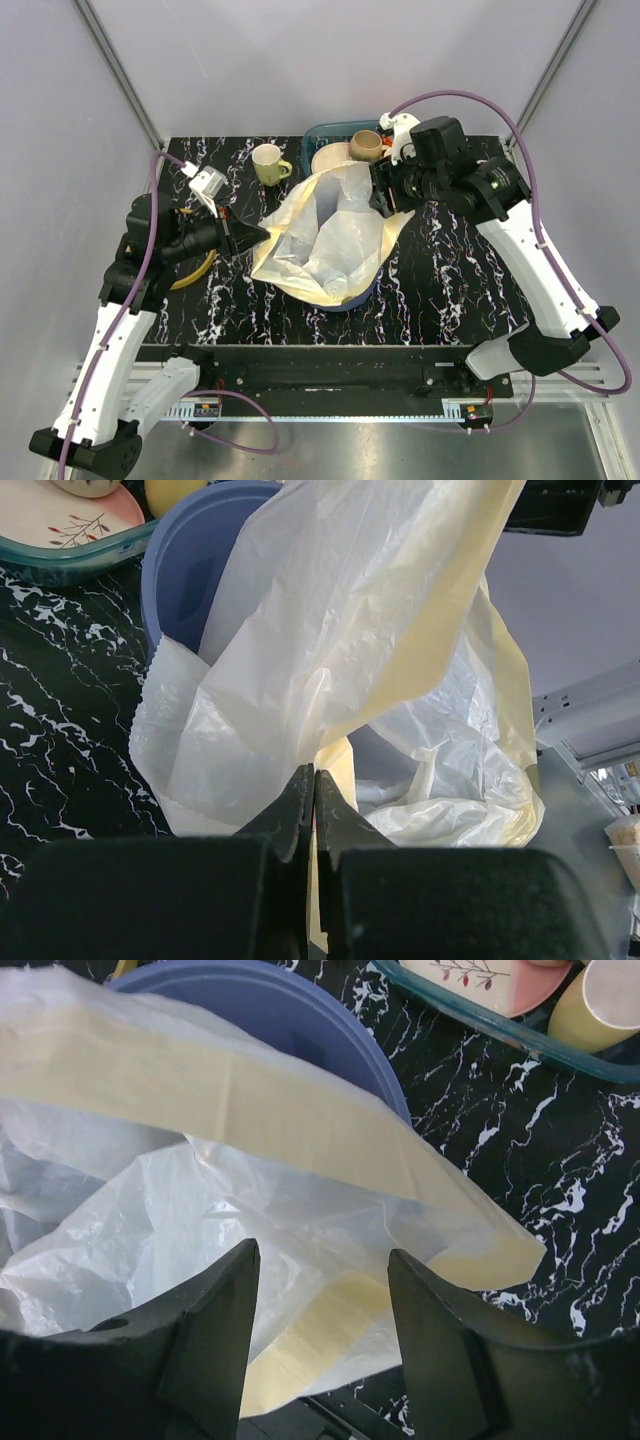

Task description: Put the trash bags into the trash bin

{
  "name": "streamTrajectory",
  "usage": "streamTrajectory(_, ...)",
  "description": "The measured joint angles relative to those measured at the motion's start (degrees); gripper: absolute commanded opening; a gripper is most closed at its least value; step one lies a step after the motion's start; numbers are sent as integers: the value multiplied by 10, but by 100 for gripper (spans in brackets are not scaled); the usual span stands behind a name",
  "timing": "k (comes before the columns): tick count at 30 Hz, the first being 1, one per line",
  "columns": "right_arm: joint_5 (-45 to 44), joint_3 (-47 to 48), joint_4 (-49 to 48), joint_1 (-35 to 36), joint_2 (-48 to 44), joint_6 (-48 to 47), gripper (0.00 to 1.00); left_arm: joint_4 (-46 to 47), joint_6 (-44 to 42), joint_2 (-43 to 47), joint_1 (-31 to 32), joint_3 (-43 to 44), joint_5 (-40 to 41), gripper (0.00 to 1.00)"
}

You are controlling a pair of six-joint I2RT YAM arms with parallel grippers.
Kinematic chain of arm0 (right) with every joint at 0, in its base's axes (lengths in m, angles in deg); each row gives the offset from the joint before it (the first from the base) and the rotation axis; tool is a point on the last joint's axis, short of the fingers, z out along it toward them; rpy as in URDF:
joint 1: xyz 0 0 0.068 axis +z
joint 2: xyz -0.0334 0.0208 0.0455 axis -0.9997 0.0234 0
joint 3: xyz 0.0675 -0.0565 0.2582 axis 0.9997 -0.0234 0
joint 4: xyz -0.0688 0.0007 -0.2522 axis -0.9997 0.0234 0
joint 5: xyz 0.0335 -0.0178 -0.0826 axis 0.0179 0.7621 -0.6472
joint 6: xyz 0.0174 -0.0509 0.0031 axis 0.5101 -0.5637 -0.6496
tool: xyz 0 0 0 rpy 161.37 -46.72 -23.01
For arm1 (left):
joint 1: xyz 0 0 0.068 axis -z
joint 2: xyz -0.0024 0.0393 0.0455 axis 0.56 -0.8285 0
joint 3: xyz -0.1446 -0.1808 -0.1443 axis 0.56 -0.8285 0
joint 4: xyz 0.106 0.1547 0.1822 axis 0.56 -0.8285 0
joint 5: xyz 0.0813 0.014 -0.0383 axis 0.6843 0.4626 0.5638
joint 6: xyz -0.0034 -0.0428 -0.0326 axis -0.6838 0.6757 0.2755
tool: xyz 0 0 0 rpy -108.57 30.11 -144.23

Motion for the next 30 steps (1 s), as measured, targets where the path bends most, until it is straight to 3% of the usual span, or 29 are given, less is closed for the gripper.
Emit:
streamTrajectory(5,-15,-33,9,10,-22,-14,59,-9,0,-1,0,0,19,0)
streamTrajectory(9,-9,-73,16,10,-49,-51,35,-20,-1,-1,0,-1,50,0)
streamTrajectory(13,-1,-121,24,11,-81,-86,23,-21,-3,-5,-3,-7,67,0)
streamTrajectory(21,-2,-209,29,11,-129,-134,18,-36,-11,-13,-8,-10,83,0)
streamTrajectory(29,-17,-256,19,7,-154,-148,19,-34,-15,-15,-10,-54,93,0)
streamTrajectory(30,-18,-258,15,5,-154,-149,23,-33,-15,-16,-10,-62,93,0)
